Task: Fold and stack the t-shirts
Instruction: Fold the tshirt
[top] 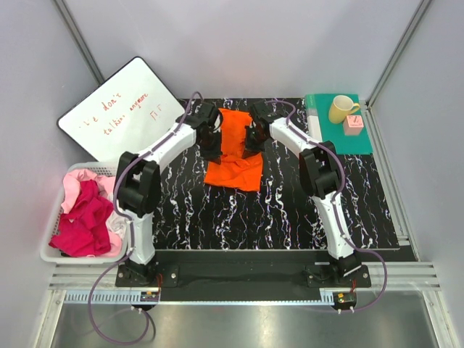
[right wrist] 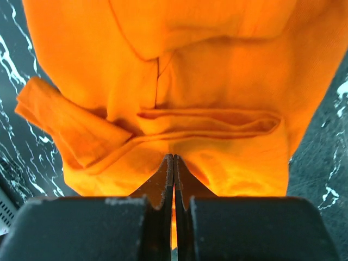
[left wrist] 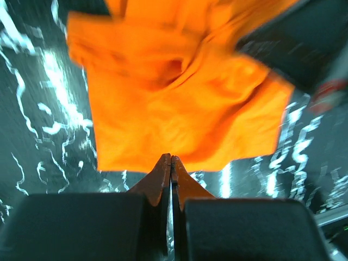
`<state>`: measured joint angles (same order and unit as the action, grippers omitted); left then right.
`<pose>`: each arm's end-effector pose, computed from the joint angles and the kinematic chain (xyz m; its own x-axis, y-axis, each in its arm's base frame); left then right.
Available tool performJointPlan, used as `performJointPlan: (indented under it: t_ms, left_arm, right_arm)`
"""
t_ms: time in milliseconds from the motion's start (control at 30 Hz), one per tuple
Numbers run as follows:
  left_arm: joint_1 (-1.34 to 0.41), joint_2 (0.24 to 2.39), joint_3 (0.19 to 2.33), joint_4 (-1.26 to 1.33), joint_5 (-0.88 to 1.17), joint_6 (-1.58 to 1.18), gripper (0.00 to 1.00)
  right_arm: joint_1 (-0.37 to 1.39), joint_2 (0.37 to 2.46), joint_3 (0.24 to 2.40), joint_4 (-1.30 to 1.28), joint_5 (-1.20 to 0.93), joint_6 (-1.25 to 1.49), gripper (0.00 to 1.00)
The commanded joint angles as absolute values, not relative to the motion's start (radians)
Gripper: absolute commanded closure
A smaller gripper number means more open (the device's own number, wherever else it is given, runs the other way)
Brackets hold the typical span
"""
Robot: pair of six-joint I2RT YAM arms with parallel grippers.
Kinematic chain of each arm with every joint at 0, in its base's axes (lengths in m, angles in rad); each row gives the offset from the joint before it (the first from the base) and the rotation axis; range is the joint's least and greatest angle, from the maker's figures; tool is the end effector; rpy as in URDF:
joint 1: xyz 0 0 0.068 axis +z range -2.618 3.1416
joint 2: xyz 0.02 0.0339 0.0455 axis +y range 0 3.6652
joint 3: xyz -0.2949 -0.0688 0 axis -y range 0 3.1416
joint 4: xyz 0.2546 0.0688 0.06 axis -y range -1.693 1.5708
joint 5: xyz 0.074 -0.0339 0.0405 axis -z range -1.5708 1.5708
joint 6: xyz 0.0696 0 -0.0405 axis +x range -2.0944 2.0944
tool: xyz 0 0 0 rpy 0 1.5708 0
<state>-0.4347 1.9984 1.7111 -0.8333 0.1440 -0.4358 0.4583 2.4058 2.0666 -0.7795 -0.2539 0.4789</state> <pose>0.4181 -0.2052 0.2386 -0.9401 -0.0241 -0.3399 0.0844 0.9499 -0.3008 0.4949 0.2636 0.1561 -0.9586 0.0244 -0.2836 -0.0957 0.9107 0.4018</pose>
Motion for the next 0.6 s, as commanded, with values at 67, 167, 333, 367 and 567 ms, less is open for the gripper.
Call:
performJointPlan:
  t_ms: [67, 167, 333, 367, 567]
  left_arm:
    - [-0.434, 2.032, 1.637, -0.776, 0.114, -0.394, 1.0]
    - [-0.423, 2.083, 1.669, -0.769, 0.106, -0.397, 1.0]
    - [-0.4, 2.189, 1.784, -0.782, 0.103, -0.382, 1.0]
    - [-0.396, 2.232, 1.808, -0.794, 0.103, -0.382, 1.0]
    - [-0.365, 2.341, 2.019, -0.83, 0.109, -0.396, 1.0]
  right_arm:
    - [0.453, 2.415, 2.137, -0.81, -0.19, 0.495, 1.0]
    - [0.454, 2.398, 2.115, -0.81, -0.193, 0.489, 1.0]
    - [0.449, 2.358, 2.05, -0.81, -0.175, 0.482, 1.0]
    - [0.448, 2.35, 2.039, -0.81, -0.172, 0.482, 1.0]
    - [0.436, 2.27, 1.965, -0.81, -0.153, 0.471, 1.0]
